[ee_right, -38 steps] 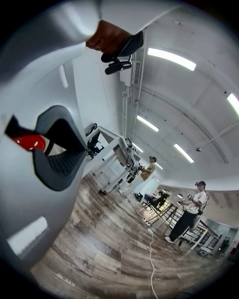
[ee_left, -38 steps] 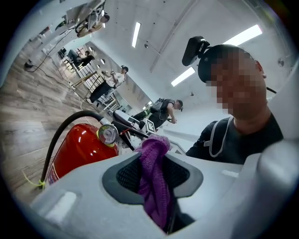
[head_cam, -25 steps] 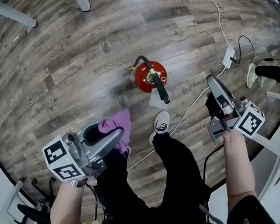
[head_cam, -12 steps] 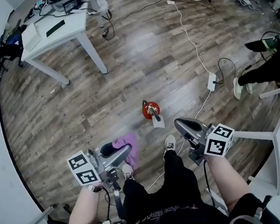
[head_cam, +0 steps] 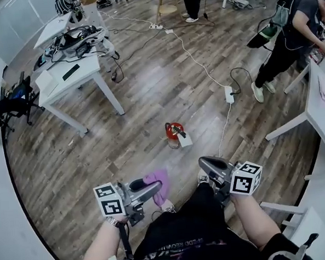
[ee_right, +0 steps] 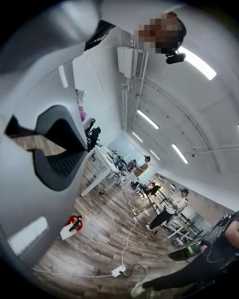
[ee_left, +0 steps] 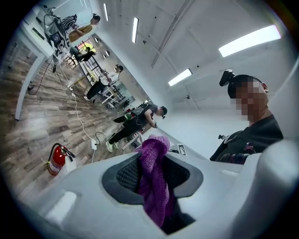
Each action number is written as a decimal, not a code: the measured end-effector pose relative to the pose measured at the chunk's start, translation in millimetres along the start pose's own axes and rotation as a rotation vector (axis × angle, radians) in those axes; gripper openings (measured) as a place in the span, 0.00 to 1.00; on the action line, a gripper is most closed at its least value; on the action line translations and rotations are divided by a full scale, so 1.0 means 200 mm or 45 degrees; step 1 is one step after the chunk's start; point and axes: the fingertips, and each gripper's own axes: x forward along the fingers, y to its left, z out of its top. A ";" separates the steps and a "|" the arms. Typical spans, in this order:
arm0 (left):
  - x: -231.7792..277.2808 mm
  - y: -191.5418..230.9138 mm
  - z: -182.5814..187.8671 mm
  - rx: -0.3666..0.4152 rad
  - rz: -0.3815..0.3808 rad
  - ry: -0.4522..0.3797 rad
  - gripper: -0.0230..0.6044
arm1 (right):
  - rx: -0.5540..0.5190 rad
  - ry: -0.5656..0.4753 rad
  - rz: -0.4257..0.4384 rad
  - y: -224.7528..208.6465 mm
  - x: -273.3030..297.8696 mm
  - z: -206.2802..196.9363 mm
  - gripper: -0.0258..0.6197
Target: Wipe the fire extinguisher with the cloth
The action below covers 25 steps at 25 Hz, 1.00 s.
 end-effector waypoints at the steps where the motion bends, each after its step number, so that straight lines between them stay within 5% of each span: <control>1: -0.01 -0.03 -0.04 -0.016 -0.014 0.014 0.21 | -0.007 0.007 -0.007 0.04 -0.04 -0.06 0.04; 7: 0.07 -0.20 -0.19 -0.110 -0.081 -0.016 0.21 | -0.020 0.088 -0.044 0.18 -0.22 -0.31 0.04; 13: 0.20 -0.30 -0.24 -0.089 -0.103 0.018 0.21 | -0.024 0.089 -0.045 0.27 -0.33 -0.35 0.04; 25: 0.09 -0.22 -0.31 -0.142 -0.045 0.024 0.21 | 0.044 0.009 -0.083 0.32 -0.33 -0.42 0.04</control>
